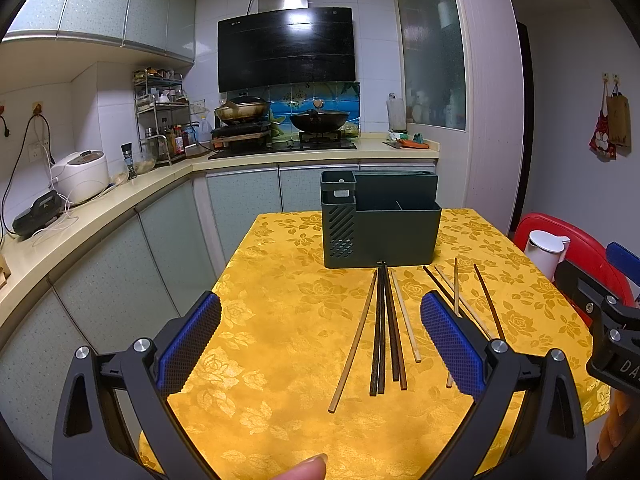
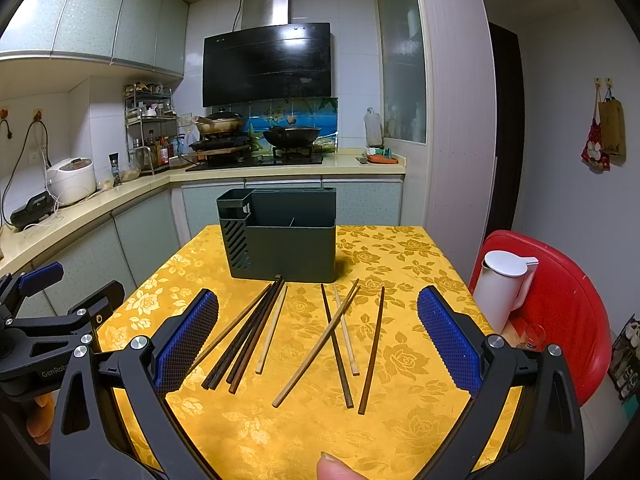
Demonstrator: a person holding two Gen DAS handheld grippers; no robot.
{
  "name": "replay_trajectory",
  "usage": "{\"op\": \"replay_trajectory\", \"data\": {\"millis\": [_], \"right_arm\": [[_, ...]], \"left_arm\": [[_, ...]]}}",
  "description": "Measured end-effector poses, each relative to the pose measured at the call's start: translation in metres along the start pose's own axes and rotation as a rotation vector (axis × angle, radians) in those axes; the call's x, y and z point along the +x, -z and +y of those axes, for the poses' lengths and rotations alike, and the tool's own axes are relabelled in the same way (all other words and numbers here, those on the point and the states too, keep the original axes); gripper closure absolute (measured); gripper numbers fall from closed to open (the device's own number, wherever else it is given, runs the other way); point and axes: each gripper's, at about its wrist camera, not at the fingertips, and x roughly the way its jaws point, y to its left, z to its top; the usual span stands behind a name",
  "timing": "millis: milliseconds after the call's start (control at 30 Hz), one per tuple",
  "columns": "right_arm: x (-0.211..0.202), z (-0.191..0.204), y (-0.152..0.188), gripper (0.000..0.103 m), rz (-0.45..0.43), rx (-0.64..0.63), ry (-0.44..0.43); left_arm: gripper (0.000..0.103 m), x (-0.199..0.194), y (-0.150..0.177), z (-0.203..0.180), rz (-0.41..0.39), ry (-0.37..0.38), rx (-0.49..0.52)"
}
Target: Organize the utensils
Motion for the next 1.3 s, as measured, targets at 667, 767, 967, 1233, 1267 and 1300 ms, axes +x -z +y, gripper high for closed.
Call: {"op": "replay_trajectory", "data": {"millis": [667,767,967,1233,1267,1300], "right_arm": [[0.001,-0.007,0.003,0.006,0.019,-0.006,0.032],[0.010,-0.011,0.011,0.006,0.045,-0.008,0.050],[0.025,-0.021,0.019,0.006,0.098,-0.015,0.071],[0.041,-0.038,0.037,0.006,0.180,-0.018,0.080],[0.044,-0.040,0.040,0.006,0.191,-0.015,0.084],[0.045,-0.041,0.042,0.006,0.199,-0.015,0.088]], "left_arm": [[0.007,0.006,0.010,-0.001,0.026,0.000,0.001],[0.007,0.012,0.014,0.003,0.049,0.012,-0.004],[0.007,0.029,0.019,0.009,0.099,0.015,-0.011],[0.007,0.063,0.043,0.009,0.212,0.035,0.013],[0.007,0.069,0.047,0.008,0.229,0.037,0.018],[0.007,0.073,0.050,0.007,0.240,0.038,0.021]]}}
